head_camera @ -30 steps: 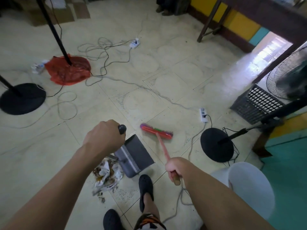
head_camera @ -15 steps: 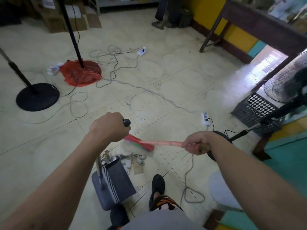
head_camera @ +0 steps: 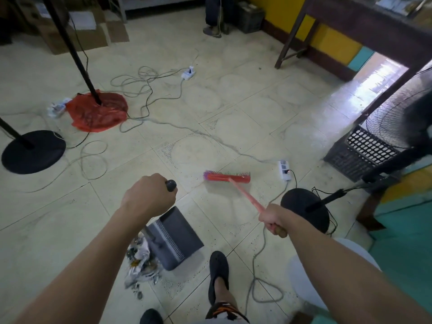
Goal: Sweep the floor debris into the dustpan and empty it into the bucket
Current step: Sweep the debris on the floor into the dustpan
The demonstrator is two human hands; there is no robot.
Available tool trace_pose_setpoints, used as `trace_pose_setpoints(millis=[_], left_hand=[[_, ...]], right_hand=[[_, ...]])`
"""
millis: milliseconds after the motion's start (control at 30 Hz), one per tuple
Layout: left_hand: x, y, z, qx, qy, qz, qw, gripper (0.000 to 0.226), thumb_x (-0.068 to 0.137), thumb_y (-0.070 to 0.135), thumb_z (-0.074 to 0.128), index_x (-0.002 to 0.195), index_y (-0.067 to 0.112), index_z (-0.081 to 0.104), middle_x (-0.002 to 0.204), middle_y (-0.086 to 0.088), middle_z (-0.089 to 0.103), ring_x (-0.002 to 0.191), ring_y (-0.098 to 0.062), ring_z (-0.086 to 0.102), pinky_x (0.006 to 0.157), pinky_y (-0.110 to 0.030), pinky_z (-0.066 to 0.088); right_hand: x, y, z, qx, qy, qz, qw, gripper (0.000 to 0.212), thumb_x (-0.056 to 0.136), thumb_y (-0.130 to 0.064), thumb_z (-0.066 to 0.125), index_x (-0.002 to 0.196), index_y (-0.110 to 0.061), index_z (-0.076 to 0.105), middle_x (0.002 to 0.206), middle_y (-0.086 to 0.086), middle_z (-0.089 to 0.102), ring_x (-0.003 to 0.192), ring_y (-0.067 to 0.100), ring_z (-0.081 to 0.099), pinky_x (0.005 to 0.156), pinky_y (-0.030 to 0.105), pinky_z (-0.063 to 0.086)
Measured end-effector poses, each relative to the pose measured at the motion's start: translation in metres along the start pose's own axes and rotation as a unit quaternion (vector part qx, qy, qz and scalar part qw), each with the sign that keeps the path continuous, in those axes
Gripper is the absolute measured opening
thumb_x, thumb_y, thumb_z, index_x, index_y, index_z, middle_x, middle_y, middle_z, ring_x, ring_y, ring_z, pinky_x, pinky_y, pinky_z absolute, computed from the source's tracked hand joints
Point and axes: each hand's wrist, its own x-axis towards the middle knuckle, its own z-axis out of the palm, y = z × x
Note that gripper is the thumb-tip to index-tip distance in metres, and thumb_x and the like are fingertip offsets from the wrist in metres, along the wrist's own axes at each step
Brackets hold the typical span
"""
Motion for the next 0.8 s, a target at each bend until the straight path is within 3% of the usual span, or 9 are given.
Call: trace_pose_setpoints(millis=[133,267,367,467,567,700,800], left_hand=[[0.038,0.06,0.005,-0.017,-0.008,-0.012,1.0,0.041,0.095,0.037,0.047,0.066,0.009,0.049,0.064,-0.008,0.057,0.057,-0.023,0.056,0.048,-0.026,0.034],[0.072,0.117,0.01,-0.025,-0.011,-0.014,1.0,0.042,0.095,0.029,0.046,0.058,0.008,0.041,0.053,-0.008,0.048,0.048,-0.022,0.047,0.045,-0.026,0.029],[0.095,0.154,0.017,-0.023,-0.018,-0.015,0.999,0.043,0.095,0.026,0.045,0.056,0.009,0.038,0.047,-0.007,0.044,0.045,-0.021,0.044,0.044,-0.026,0.029],[0.108,0.176,0.022,-0.018,-0.034,-0.018,0.999,0.044,0.095,0.029,0.046,0.055,0.011,0.04,0.044,-0.006,0.047,0.045,-0.019,0.048,0.045,-0.026,0.034],[0.125,0.198,0.025,-0.005,-0.029,-0.024,0.999,0.044,0.096,0.03,0.046,0.057,0.011,0.043,0.047,-0.006,0.048,0.047,-0.019,0.05,0.045,-0.026,0.032],[0.142,0.21,0.029,0.013,-0.021,-0.028,0.999,0.048,0.098,0.035,0.043,0.058,0.009,0.045,0.051,-0.009,0.05,0.049,-0.022,0.052,0.045,-0.025,0.034],[0.151,0.213,0.032,0.015,-0.015,-0.031,0.999,0.048,0.098,0.037,0.043,0.057,0.011,0.045,0.056,-0.01,0.053,0.054,-0.026,0.055,0.046,-0.025,0.032]], right_hand=[[0.055,0.025,-0.046,0.032,0.041,0.038,0.998,0.031,0.094,-0.003,0.039,0.064,-0.005,0.046,0.032,0.003,0.045,0.022,0.011,0.037,0.036,0.017,0.035],[0.095,0.036,-0.09,0.041,0.044,0.043,0.997,0.029,0.093,-0.002,0.041,0.065,-0.006,0.046,0.047,0.008,0.046,0.021,0.012,0.034,0.033,0.017,0.032],[0.124,0.038,-0.118,0.053,0.028,0.029,0.998,0.029,0.095,-0.008,0.04,0.068,-0.003,0.05,0.042,0.007,0.042,0.021,0.012,0.03,0.034,0.015,0.029],[0.143,0.033,-0.13,0.056,0.016,0.005,0.998,0.031,0.098,-0.017,0.042,0.083,0.004,0.059,0.045,0.007,0.049,0.026,0.015,0.039,0.04,0.021,0.04],[0.163,0.03,-0.137,0.058,-0.008,-0.024,0.998,0.034,0.101,-0.025,0.042,0.102,0.005,0.058,0.053,0.006,0.052,0.034,0.013,0.045,0.038,0.023,0.043],[0.18,0.018,-0.145,0.012,-0.021,-0.06,0.998,0.044,0.102,-0.038,0.038,0.096,0.0,0.058,0.056,0.005,0.053,0.034,0.013,0.045,0.041,0.028,0.048],[0.193,0.002,-0.153,0.011,-0.023,-0.071,0.997,0.04,0.102,-0.04,0.036,0.095,-0.004,0.053,0.055,0.001,0.05,0.028,0.008,0.04,0.031,0.019,0.037]])
